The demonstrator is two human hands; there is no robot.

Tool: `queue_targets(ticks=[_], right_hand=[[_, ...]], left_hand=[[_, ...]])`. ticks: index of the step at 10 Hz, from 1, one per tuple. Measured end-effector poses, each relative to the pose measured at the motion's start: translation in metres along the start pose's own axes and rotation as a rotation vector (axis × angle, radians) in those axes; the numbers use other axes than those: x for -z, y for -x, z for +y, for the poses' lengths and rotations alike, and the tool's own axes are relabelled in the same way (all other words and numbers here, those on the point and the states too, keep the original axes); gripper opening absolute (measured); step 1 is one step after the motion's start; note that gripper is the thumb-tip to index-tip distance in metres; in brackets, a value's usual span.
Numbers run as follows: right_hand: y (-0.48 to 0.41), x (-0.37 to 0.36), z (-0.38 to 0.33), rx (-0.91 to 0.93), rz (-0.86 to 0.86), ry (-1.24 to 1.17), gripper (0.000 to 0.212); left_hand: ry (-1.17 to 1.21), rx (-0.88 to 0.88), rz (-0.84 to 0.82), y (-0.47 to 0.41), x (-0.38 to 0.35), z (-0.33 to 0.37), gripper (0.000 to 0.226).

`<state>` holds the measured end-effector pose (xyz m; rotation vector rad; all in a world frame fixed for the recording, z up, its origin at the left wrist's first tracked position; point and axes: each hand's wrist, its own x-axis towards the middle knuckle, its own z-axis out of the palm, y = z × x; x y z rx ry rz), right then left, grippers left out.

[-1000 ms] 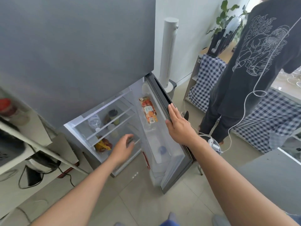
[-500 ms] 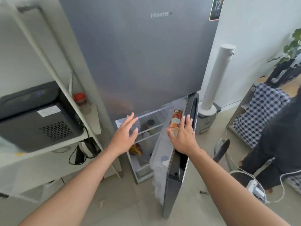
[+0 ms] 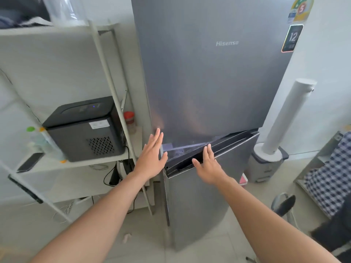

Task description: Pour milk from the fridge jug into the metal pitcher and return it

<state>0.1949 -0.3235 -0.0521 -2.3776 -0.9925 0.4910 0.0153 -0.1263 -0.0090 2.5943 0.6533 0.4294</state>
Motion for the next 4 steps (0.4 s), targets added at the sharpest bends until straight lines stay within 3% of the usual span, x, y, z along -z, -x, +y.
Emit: queue_targets(ticks=[2,4], right_hand=[[-0.014,0.024,-0.013,-0.006,-0.104,0.086,0.08],[-0.016,0.051,-0.038,0.061,-0.062,0.157,0.072]], left_hand=[[-0.037,0.181,-0.081,0.017,-0.023,-0.003,0.077],[-0.033,0.302,-0.141,0.015,-0.023,-0.007,0.082]])
